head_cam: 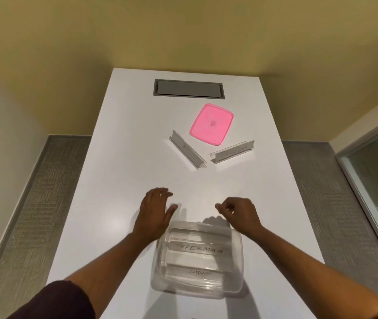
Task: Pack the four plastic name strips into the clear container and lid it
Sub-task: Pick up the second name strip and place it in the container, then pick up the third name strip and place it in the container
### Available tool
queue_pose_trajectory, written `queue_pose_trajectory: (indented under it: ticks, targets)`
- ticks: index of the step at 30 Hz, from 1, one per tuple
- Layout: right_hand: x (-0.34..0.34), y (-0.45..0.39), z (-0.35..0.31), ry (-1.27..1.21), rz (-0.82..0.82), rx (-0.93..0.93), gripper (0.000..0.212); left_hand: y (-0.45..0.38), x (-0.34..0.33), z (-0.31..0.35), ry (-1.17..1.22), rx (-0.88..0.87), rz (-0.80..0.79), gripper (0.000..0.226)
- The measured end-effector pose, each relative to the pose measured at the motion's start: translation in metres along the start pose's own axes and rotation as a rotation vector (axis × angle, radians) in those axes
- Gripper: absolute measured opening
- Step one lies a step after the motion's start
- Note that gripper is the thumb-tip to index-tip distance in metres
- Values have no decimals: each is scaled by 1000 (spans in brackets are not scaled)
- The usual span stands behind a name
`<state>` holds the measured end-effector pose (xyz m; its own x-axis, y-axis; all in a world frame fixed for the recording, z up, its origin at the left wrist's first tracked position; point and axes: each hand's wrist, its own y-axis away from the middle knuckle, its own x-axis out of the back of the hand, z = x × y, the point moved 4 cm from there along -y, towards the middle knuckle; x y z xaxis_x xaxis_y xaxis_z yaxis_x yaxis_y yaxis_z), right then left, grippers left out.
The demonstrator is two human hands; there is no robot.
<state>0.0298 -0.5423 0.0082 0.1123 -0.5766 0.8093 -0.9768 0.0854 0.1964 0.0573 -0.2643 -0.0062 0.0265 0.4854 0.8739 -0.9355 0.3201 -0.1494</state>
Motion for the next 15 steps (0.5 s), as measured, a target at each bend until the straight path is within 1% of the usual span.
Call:
queue_pose_trajectory:
  ticks: [2,3,6,8,9,11,12,14,15]
  targets:
    - [3,-31,-4,-131,-7,-121,30,-33,4,-10,18,75,-19,46]
    - [3,-47,-6,-208,-14,-186,27,-49,4,-15,40,132,-55,50]
    - [-5,-92,-10,-505,-47,-363,15,-96,-2,-34,134,321,-229,68]
    - [-13,-123,-11,-607,-48,-434,13,-128,-7,-47,234,465,-311,76]
    - [-18,-136,-12,-626,-42,-445,13,-142,-7,-52,302,535,-309,77]
    - [-27,-161,-14,-589,-28,-426,9,-170,-10,-65,391,642,-276,76]
    - [-31,-172,-16,-520,-24,-401,16,-183,-12,-71,405,674,-266,75]
    - [-40,-188,-18,-335,-25,-315,38,-203,-19,-81,429,717,-266,74]
    - [-44,-196,-19,-263,-28,-272,42,-212,-25,-83,452,741,-269,75]
